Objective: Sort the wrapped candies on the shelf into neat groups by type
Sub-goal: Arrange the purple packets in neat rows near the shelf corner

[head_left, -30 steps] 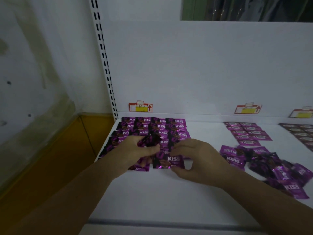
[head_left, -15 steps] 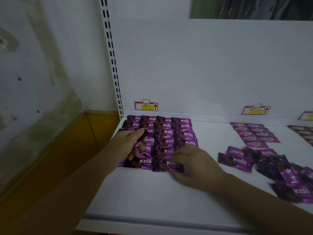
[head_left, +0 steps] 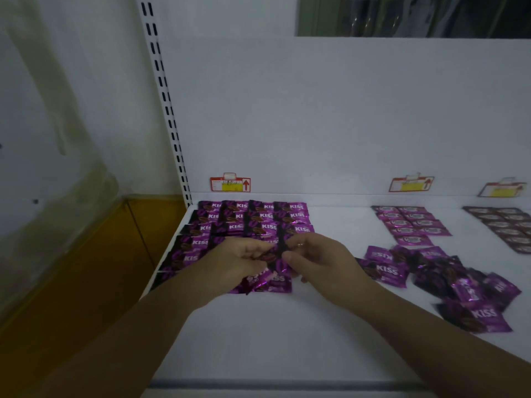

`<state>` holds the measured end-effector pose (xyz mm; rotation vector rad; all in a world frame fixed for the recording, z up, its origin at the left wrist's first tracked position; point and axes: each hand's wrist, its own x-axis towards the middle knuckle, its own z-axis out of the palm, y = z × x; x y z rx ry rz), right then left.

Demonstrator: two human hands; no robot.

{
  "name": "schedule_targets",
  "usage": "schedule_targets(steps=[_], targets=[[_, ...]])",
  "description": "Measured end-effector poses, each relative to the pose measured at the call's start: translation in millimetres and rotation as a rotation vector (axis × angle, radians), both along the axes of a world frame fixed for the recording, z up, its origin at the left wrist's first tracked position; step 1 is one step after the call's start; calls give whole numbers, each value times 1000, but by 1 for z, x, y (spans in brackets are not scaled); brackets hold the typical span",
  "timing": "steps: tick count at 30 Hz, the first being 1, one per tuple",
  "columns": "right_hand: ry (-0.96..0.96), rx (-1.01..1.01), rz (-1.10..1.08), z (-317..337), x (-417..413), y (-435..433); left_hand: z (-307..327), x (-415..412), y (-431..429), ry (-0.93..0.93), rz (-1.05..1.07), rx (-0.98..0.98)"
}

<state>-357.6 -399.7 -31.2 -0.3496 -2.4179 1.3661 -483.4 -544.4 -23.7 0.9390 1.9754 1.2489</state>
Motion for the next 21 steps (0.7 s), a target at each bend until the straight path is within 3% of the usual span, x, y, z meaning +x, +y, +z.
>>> schedule_targets(steps=[4, 9, 13, 21], targets=[[-8, -266, -47, 2, 10, 10, 0, 9, 13, -8, -52, 17], [55, -275, -144, 0, 21, 22, 1, 17, 25, -111, -16, 30], [100, -34, -274, -8, 31, 24, 2, 29, 34, -266, 69, 63], [176, 556, -121, -12, 43, 19, -5, 47, 39, -422, 146, 205]])
